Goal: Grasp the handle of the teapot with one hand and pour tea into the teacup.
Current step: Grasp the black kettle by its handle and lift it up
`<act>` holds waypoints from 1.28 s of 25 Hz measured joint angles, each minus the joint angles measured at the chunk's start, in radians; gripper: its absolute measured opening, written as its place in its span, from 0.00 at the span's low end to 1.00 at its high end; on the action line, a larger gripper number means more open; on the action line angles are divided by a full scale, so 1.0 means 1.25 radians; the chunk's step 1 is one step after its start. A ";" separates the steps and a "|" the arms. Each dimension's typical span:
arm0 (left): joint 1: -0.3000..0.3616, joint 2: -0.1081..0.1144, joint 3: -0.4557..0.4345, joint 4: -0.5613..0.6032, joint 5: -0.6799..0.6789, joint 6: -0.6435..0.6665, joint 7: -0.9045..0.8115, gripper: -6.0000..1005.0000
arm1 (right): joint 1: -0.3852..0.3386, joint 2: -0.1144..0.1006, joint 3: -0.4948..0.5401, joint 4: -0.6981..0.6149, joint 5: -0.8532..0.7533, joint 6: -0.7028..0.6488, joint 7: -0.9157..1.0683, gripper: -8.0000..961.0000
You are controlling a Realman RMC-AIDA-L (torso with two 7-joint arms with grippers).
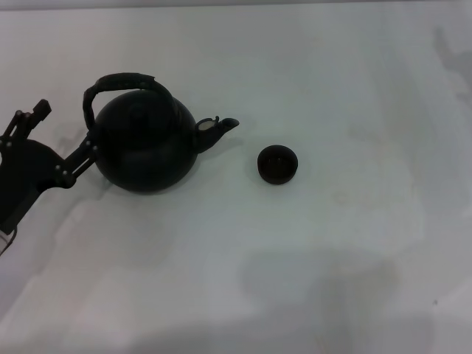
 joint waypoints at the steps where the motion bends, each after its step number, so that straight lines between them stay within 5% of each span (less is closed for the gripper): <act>1: -0.002 0.000 0.000 0.000 0.000 -0.001 0.000 0.87 | 0.000 0.000 0.000 0.000 0.000 0.000 0.000 0.86; 20: -0.053 -0.006 -0.006 0.000 -0.005 -0.056 0.029 0.84 | 0.007 0.004 0.000 0.004 0.000 -0.001 0.005 0.86; 32: -0.058 -0.006 -0.003 0.000 0.000 -0.059 0.040 0.72 | 0.006 0.004 0.000 0.005 0.000 -0.005 0.023 0.86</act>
